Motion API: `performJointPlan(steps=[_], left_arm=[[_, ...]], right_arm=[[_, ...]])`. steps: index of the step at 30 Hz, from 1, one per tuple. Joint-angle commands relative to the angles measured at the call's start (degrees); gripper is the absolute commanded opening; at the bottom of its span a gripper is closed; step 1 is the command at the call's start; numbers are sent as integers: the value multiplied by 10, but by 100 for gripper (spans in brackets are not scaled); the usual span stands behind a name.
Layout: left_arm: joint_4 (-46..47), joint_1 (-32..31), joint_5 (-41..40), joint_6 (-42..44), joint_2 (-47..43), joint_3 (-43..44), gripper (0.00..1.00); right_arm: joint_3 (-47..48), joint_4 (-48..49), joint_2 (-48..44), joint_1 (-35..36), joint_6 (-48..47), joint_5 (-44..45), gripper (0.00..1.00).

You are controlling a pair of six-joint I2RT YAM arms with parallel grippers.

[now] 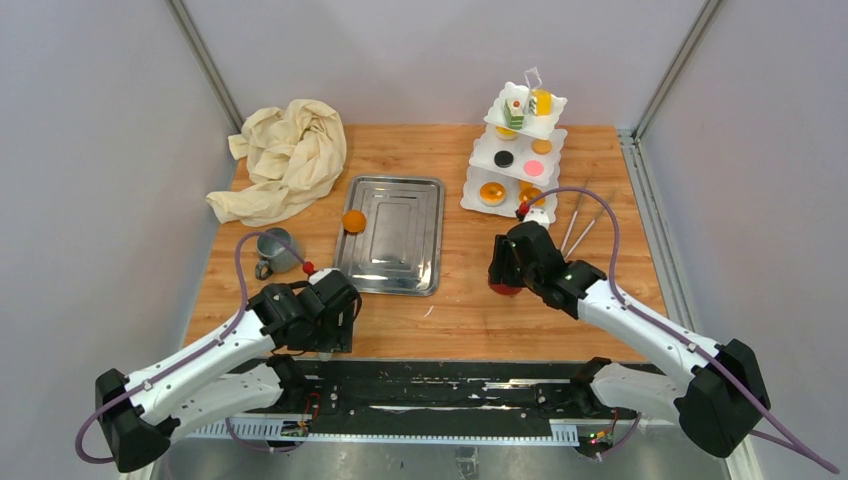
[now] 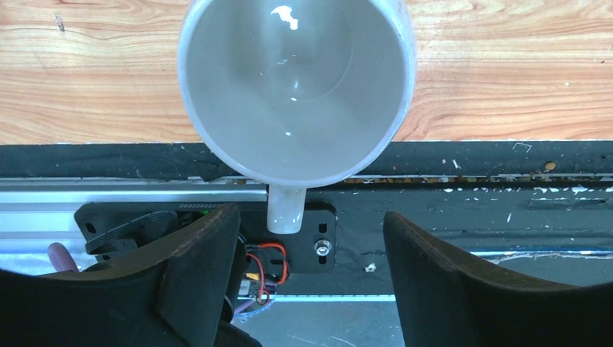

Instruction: Serve the afternoon tea

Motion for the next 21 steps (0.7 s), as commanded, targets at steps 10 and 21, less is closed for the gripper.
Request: performJointPlan(steps=[10,21], left_arm=[[31,-4,5,-36,6,-22,65],[45,-5,-24,-87,-1,-47,47]], right_arm=[[26,-14,3,6,-11,20,56],[23,-20,0,6,-10,24,55]])
